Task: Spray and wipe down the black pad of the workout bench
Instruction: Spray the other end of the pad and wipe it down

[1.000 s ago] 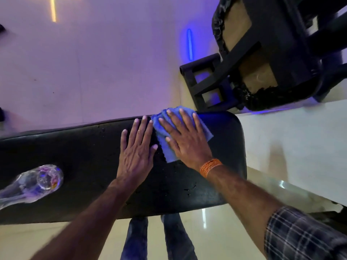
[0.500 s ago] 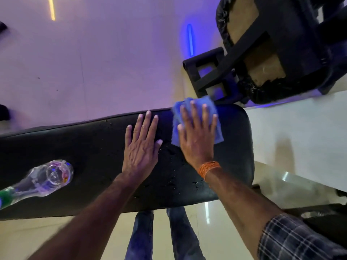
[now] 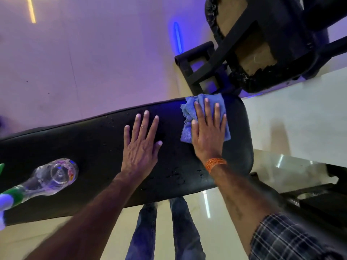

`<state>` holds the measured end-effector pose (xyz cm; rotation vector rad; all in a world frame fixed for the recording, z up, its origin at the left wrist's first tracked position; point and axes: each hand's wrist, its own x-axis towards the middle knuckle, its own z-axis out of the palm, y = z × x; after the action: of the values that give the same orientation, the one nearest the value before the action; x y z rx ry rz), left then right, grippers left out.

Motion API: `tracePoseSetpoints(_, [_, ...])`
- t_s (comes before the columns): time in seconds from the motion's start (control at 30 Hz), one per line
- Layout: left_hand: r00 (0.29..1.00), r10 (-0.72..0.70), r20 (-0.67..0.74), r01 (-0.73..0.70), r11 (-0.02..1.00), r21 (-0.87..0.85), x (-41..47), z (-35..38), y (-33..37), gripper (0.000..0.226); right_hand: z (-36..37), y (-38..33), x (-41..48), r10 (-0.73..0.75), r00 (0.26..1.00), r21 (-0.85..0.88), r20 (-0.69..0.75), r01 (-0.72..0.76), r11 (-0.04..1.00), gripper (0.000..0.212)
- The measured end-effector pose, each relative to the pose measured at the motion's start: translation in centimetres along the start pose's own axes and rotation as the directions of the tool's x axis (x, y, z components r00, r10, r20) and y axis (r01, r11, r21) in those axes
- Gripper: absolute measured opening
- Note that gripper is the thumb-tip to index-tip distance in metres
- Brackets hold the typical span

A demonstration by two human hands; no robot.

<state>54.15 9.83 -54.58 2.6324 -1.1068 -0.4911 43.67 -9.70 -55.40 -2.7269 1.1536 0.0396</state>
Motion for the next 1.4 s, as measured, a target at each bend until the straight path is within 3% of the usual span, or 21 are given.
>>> tracePoseSetpoints(0.03, [1.0, 0.011, 0.005, -0.011, 1.0, 0.002, -0.1, 0.0, -0.1, 0.067, 0.3, -1.5, -1.2, 0.022, 1.0, 0.003, 0.013, -0.022, 1.0, 0.057])
tracePoseSetpoints(0.07, [1.0, 0.021, 0.008, -0.021, 1.0, 0.003, -0.2, -0.1, -0.3, 0.067, 0.8, -2.4, -2.9, -0.125, 0.992, -0.02, 0.026, 0.126, 0.992, 0.058])
tracePoseSetpoints(0.13, [0.999, 0.038, 0.014, -0.038, 0.999, 0.003, -0.3, 0.0, -0.5, 0.066, 0.6, -0.9, -4.5, -0.488, 0.863, -0.05, 0.129, 0.497, 0.866, 0.059])
tracePoseSetpoints(0.17, [0.999, 0.043, 0.015, -0.043, 0.999, 0.003, -0.4, -0.1, -0.6, 0.066, 0.3, 0.6, -3.9, -0.521, 0.842, -0.048, 0.137, 0.531, 0.846, 0.058])
tracePoseSetpoints(0.23, [0.999, 0.051, 0.013, -0.051, 0.999, -0.005, -0.8, 0.0, -0.7, 0.066, 0.3, 1.5, -3.0, -0.283, 0.958, -0.046, 0.052, 0.285, 0.957, 0.057])
tracePoseSetpoints(0.3, [0.998, 0.061, 0.004, -0.061, 0.998, -0.022, -1.2, 0.1, -0.7, 0.068, 0.5, -0.9, -4.0, 0.031, 0.999, 0.001, 0.019, -0.031, 1.0, 0.057])
tracePoseSetpoints(0.33, [0.998, 0.064, -0.005, -0.064, 0.998, -0.024, -1.3, 0.2, -0.7, 0.068, 0.8, -2.3, -5.2, -0.017, 1.0, 0.002, 0.025, 0.017, 1.0, 0.057])
tracePoseSetpoints(0.37, [0.998, 0.065, -0.008, -0.065, 0.998, -0.022, -1.5, 0.3, -0.6, 0.067, 1.2, -2.6, -6.5, -0.192, 0.981, -0.009, 0.04, 0.192, 0.981, 0.057])
tracePoseSetpoints(0.43, [0.998, 0.063, -0.003, -0.063, 0.998, -0.019, -1.8, 0.6, -0.1, 0.067, 0.8, 0.2, -6.8, -0.474, 0.874, -0.024, 0.112, 0.479, 0.878, 0.057])
tracePoseSetpoints(0.47, [0.998, 0.062, 0.002, -0.062, 0.998, -0.02, -2.0, 0.7, 0.2, 0.068, 0.6, 2.0, -6.1, -0.445, 0.891, -0.044, 0.091, 0.45, 0.892, 0.057])
tracePoseSetpoints(0.53, [0.997, 0.081, 0.02, -0.08, 0.997, -0.019, -2.3, 1.1, 1.1, 0.068, 0.3, 3.0, -5.2, -0.102, 0.995, -0.02, 0.016, 0.102, 0.995, 0.056])
tracePoseSetpoints(0.57, [0.995, 0.093, 0.026, -0.093, 0.996, -0.016, -2.5, 1.3, 1.5, 0.068, 0.5, 2.2, -5.6, 0.076, 0.997, 0.008, 0.009, -0.076, 0.997, 0.057])
tracePoseSetpoints(0.6, [0.995, 0.098, 0.024, -0.098, 0.995, -0.013, -2.6, 1.6, 1.9, 0.068, 0.7, 1.0, -6.5, 0.107, 0.994, 0.008, 0.014, -0.107, 0.994, 0.057])
tracePoseSetpoints(0.7, [0.998, 0.066, 0.017, -0.066, 0.998, -0.024, -2.6, 2.3, 2.9, 0.068, 0.7, 2.5, -8.2, -0.322, 0.942, -0.037, 0.092, 0.326, 0.945, 0.058])
tracePoseSetpoints(0.73, [0.997, 0.073, 0.018, -0.073, 0.997, -0.026, -2.6, 2.5, 3.3, 0.069, 0.4, 4.3, -7.5, -0.35, 0.932, -0.042, 0.095, 0.356, 0.934, 0.058])
tracePoseSetpoints(0.87, [0.986, 0.163, 0.026, -0.162, 0.986, -0.032, -2.0, 3.1, 5.1, 0.069, 0.5, 3.7, -6.4, 0.078, 0.997, -0.011, 0.019, -0.077, 0.997, 0.057])
tracePoseSetpoints(1.0, [0.993, 0.114, 0.019, -0.114, 0.993, -0.026, -1.7, 4.0, 6.5, 0.071, 0.7, 5.8, -6.1, -0.297, 0.953, -0.038, 0.063, 0.299, 0.953, 0.058])
tracePoseSetpoints(1.13, [0.99, 0.137, 0.037, -0.136, 0.991, -0.022, -1.2, 4.0, 7.7, 0.072, 0.3, 6.3, -4.7, 0.107, 0.994, 0.011, -0.003, -0.107, 0.994, 0.057])
tracePoseSetpoints(1.27, [0.992, 0.121, 0.044, -0.122, 0.993, 0.0, -1.1, 4.2, 8.7, 0.073, -0.4, 9.5, -5.3, -0.316, 0.945, -0.046, 0.085, 0.321, 0.946, 0.058])
tracePoseSetpoints(1.3, [0.993, 0.11, 0.051, -0.11, 0.994, -0.001, -1.1, 4.3, 9.1, 0.073, -0.7, 10.9, -4.4, -0.296, 0.952, -0.053, 0.084, 0.301, 0.952, 0.058])
tracePoseSetpoints(1.4, [0.988, 0.14, 0.069, -0.14, 0.99, -0.008, -1.1, 4.5, 10.2, 0.071, -0.8, 10.2, -4.3, 0.007, 0.999, 0.002, 0.039, -0.007, 1.0, 0.058])
